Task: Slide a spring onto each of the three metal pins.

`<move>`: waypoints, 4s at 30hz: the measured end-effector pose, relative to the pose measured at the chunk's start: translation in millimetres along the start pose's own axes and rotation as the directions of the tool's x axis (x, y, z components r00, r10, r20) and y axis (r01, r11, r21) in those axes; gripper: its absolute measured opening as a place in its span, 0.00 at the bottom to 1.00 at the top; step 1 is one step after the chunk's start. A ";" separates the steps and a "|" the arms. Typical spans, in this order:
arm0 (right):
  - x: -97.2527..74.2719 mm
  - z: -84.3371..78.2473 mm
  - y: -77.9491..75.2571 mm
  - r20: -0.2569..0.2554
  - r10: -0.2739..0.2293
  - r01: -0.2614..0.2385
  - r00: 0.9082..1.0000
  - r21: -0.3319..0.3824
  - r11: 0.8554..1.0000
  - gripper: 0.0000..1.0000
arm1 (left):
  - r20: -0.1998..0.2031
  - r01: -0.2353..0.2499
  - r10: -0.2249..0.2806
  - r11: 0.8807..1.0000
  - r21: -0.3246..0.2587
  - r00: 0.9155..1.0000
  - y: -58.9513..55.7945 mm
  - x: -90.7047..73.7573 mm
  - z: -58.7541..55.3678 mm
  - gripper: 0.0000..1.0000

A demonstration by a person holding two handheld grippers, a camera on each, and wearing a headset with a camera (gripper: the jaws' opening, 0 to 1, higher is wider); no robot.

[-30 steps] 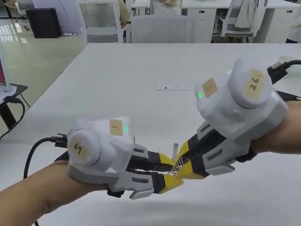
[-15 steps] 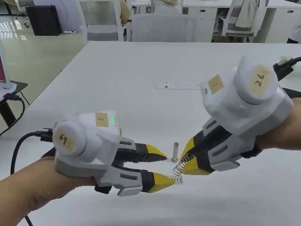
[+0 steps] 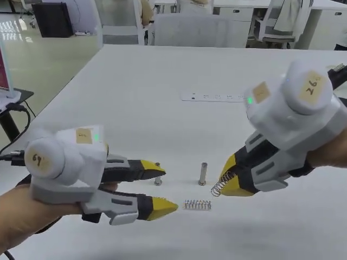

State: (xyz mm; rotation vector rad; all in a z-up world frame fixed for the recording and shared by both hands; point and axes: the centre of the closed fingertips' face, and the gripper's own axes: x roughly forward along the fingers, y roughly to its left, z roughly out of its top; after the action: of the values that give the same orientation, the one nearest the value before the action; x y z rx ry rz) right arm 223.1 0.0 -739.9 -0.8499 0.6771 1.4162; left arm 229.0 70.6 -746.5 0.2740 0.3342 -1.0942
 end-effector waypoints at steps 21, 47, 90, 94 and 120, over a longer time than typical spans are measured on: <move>-18.6 -22.2 -29.4 -0.044 -0.052 0.054 0.998 0.053 0.997 0.08 | 0.029 -0.141 0.146 0.982 -0.123 0.989 23.3 -24.8 -22.6 0.53; -26.0 -73.0 -87.9 -0.199 -0.107 0.129 0.974 0.104 0.986 0.08 | 0.020 -0.172 0.177 0.972 -0.158 0.984 15.1 -22.0 -32.7 0.67; 28.9 -106.1 -102.2 -0.298 -0.029 0.082 0.954 0.166 0.983 0.09 | 0.011 -0.164 0.167 0.975 -0.148 0.986 11.3 -20.5 -34.2 0.68; 35.5 -111.0 -100.2 -0.313 -0.027 0.082 0.950 0.166 0.983 0.09 | 0.010 -0.163 0.166 0.976 -0.146 0.986 11.4 -20.6 -33.8 0.68; 57.5 -122.1 -95.7 -0.325 0.007 0.061 0.946 0.198 0.978 0.18 | 0.005 -0.170 0.173 0.974 -0.148 0.985 12.7 -21.7 -36.7 0.67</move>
State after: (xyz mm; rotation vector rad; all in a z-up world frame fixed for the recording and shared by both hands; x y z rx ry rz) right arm 332.5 -65.7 -845.2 -0.9327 1.0407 1.1665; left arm 226.7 107.7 -770.9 0.1584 0.3671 -0.8967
